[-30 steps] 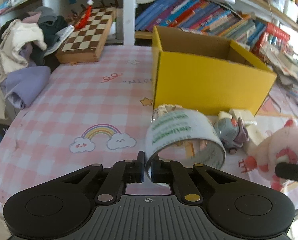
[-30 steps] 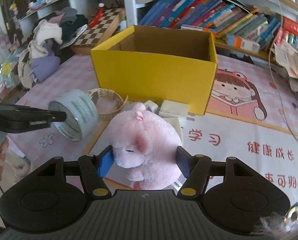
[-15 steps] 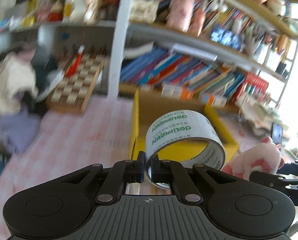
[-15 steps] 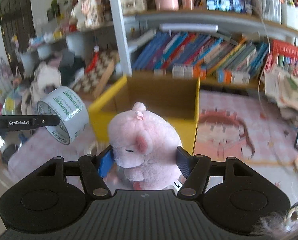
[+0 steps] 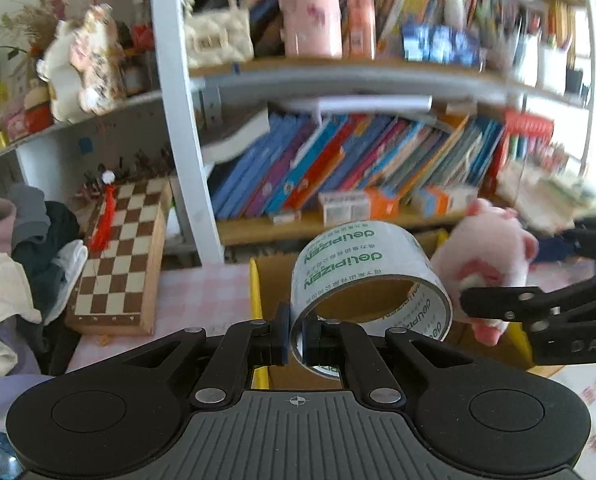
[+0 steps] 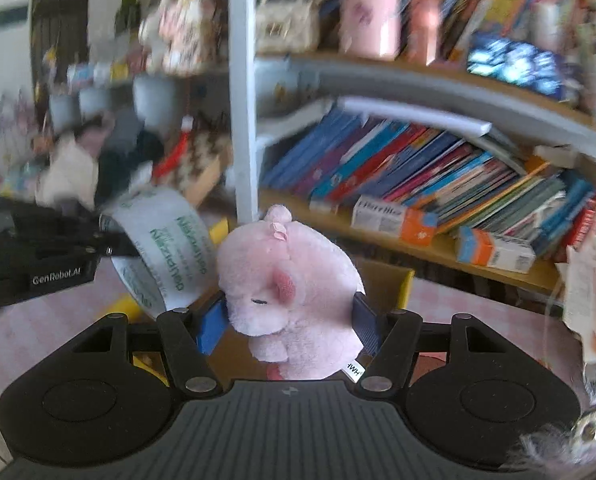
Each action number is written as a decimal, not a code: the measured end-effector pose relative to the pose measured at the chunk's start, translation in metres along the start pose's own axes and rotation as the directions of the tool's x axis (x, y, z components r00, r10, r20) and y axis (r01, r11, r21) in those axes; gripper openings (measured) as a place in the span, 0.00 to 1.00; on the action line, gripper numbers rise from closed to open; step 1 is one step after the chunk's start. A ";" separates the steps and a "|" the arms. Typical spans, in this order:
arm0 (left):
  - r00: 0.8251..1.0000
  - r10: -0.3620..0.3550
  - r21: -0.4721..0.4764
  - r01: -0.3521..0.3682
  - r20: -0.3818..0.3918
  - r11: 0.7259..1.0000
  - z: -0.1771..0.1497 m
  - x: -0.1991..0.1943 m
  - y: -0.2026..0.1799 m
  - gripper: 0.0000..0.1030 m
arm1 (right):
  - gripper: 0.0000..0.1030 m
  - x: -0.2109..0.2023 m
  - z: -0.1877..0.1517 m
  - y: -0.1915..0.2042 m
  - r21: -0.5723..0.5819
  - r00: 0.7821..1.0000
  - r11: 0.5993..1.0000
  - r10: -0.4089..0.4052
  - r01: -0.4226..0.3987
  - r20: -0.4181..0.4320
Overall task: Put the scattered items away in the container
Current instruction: 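Carry the pig and tape roll with both grippers into the yellow box and release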
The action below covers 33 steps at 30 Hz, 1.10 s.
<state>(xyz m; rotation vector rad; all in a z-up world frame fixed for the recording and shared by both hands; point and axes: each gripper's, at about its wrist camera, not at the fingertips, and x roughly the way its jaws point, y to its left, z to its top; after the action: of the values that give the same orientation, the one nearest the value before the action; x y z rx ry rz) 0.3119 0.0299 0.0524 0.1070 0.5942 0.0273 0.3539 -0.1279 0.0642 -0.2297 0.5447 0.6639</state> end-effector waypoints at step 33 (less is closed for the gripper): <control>0.950 0.134 0.482 0.019 -0.281 0.876 0.007 0.137 -0.041 0.17 | 0.65 0.151 0.000 -0.025 -0.344 0.936 0.933 -0.024 -0.105 -0.352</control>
<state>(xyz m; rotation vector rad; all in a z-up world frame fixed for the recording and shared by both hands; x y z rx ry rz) 0.4287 -0.0042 -0.0229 0.6165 0.9026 -0.0474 0.4685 -0.0689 -0.0178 -0.6934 0.7709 0.7671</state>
